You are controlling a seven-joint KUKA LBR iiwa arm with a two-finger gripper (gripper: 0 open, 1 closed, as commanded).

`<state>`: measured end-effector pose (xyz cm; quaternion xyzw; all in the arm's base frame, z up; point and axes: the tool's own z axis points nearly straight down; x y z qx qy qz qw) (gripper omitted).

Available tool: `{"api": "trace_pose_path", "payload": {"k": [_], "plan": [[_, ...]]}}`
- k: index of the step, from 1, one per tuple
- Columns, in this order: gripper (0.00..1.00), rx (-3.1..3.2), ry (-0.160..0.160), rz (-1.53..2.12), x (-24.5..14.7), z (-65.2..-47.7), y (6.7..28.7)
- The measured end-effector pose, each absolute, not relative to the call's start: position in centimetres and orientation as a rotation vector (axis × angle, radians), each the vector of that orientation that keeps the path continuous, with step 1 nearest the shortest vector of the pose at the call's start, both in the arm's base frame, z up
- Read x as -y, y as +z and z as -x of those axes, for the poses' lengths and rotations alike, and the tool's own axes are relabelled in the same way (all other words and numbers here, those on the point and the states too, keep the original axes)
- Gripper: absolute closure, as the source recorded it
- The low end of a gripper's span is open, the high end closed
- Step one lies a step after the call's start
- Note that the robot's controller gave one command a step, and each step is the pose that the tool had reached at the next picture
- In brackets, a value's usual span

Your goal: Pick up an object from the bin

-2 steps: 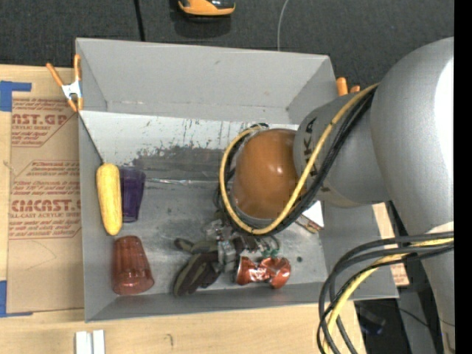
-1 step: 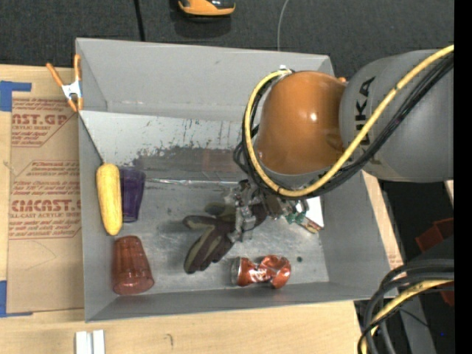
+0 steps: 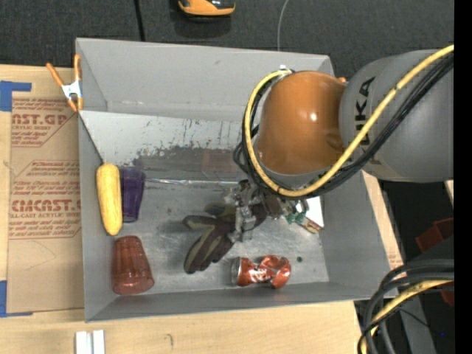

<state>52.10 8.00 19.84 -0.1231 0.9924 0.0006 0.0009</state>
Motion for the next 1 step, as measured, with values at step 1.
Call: {"api": "trace_pose_path", "payload": {"k": [1], "plan": [[1.0,-3.121,0.001,0.397,-7.81,-52.31,24.71]]}}
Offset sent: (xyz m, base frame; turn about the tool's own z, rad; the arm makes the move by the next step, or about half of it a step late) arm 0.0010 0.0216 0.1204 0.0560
